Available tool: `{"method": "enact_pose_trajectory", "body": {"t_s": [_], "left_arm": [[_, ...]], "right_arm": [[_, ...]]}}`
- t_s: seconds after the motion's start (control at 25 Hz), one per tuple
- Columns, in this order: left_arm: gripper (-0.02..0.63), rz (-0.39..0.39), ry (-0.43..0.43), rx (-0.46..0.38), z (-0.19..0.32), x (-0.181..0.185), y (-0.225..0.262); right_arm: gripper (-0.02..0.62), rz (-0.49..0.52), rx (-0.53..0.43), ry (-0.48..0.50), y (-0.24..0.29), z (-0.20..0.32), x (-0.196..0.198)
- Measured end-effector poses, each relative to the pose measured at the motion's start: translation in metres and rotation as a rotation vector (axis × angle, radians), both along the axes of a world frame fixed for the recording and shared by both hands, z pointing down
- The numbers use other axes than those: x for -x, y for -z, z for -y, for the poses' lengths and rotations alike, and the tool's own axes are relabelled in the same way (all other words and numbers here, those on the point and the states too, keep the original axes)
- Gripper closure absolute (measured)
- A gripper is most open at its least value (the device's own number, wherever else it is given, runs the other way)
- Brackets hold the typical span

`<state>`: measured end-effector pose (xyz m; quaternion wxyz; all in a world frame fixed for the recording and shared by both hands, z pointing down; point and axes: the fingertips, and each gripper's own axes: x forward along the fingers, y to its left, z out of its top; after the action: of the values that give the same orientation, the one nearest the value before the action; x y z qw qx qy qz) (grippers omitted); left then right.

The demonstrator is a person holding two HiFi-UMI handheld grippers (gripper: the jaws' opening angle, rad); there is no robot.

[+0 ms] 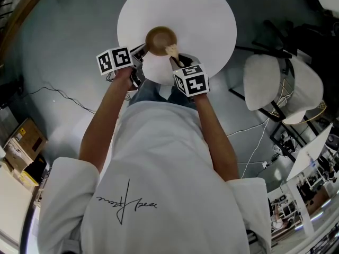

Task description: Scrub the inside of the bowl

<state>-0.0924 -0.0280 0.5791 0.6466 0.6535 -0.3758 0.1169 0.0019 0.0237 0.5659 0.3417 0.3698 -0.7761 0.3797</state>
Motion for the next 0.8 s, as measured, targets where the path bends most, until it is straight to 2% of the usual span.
{"method": "enact_pose_trajectory", "body": {"t_s": [0.44, 0.8], "left_arm": [[0.586, -0.009, 0.012, 0.007, -0.0004, -0.0017, -0.0028], [0.586, -0.019, 0.026, 0.015, 0.0003, -0.0013, -0.0024]], "right_arm": [[0.512, -0.016, -0.001, 0.032, -0.0017, -0.0035, 0.0059], [0.512, 0.012, 0.025, -0.003, -0.0009, -0.0029, 0.0090]]}}
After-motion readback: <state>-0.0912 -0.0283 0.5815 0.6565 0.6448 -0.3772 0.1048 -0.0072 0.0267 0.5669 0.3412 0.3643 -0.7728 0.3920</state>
